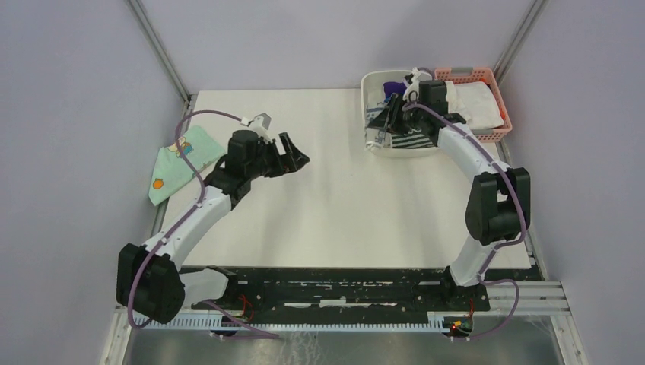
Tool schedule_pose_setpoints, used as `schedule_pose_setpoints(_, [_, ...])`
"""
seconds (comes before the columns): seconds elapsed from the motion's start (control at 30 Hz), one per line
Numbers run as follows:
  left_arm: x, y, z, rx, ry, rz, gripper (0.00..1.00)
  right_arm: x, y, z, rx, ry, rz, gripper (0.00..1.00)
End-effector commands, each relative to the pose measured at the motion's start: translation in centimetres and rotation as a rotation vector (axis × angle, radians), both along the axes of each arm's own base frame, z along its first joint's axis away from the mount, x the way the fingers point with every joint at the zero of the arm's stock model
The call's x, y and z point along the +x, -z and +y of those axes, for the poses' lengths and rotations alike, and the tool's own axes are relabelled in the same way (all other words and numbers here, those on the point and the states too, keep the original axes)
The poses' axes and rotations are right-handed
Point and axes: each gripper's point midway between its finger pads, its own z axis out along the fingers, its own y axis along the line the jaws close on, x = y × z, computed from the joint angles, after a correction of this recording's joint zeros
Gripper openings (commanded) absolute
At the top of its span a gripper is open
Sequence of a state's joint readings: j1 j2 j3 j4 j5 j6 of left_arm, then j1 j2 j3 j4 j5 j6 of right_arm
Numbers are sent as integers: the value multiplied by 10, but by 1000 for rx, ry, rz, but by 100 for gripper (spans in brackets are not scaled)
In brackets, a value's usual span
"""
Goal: Roll the towels
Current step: Pick up the towel at the center of the board, then place the towel in the bin.
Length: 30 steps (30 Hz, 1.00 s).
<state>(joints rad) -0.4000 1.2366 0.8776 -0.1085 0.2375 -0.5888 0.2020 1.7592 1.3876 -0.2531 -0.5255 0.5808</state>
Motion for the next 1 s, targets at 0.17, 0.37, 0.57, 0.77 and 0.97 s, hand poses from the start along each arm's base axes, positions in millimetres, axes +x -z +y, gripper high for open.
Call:
schedule_pose_setpoints(0.17, [2,-7,91,257,-145,-28,92,76,-31,-25,53,-21,-113,36])
schedule_pose_setpoints(0.37, [4,7,104,299,-180,-18,92,106,5,-23,52,-19,-64,36])
schedule_pose_setpoints(0.57, [4,15,104,300,-174,-5,92,124,54,-29,-12,18,5,36])
schedule_pose_setpoints(0.77, [3,19,103,301,-165,9,91,130,102,-50,-163,64,95,37])
schedule_pose_setpoints(0.97, [2,25,102,302,-155,25,90,120,134,-63,-331,61,195,38])
